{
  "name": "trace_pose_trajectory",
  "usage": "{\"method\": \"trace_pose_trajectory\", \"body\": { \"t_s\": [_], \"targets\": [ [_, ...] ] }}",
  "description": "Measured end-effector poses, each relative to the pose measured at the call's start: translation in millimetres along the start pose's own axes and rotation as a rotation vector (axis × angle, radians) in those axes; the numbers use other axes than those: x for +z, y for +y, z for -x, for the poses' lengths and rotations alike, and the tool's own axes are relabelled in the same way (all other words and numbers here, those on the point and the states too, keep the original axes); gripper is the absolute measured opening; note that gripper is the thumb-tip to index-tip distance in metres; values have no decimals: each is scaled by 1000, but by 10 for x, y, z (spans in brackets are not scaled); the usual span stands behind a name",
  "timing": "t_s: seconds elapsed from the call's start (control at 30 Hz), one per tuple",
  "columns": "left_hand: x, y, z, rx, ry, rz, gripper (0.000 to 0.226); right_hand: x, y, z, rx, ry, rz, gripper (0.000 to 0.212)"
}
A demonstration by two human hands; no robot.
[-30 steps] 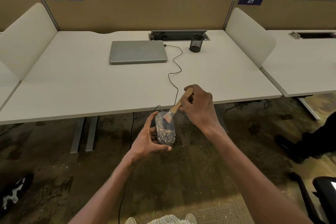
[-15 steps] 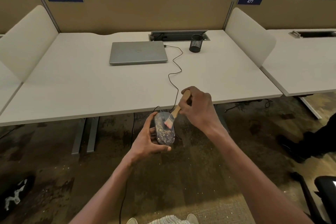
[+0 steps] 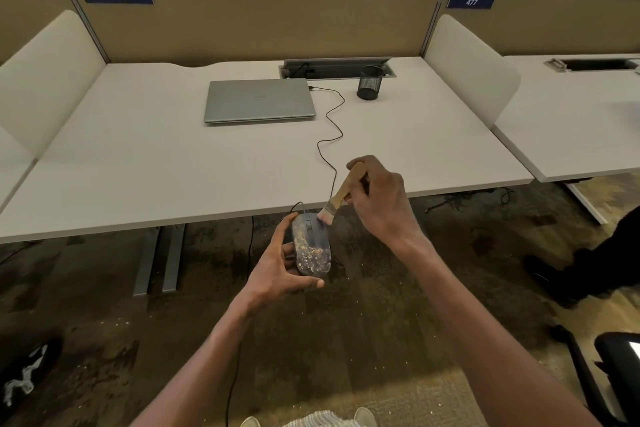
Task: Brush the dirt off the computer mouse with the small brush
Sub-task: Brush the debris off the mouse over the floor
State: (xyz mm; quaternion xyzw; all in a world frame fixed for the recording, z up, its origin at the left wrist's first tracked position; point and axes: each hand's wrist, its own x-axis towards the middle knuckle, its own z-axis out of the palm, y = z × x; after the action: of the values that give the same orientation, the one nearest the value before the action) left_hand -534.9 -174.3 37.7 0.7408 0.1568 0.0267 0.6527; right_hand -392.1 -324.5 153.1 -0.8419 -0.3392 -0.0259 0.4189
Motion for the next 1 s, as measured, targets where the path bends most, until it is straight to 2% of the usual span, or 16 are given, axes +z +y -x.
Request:
{"method": "trace_pose_trajectory", "body": {
  "t_s": [0.2, 0.37, 0.63, 0.87, 1.0],
  "targets": [
    [-33, -75, -25, 14, 5, 6, 125, -94, 76, 50, 33, -177, -55, 25],
    [-29, -82, -75, 10, 2, -22, 125, -61, 52, 28, -5, -87, -92, 28],
    [-48, -139, -70, 8, 22, -14, 124, -69, 130, 202, 9, -183, -99, 30],
    [-59, -86, -129, -14, 33, -28, 131, -76, 95, 173, 20, -89, -167, 30],
    [-71, -58, -111, -21, 45, -8, 137, -27, 132, 261, 9, -127, -164, 29]
  ]
}}
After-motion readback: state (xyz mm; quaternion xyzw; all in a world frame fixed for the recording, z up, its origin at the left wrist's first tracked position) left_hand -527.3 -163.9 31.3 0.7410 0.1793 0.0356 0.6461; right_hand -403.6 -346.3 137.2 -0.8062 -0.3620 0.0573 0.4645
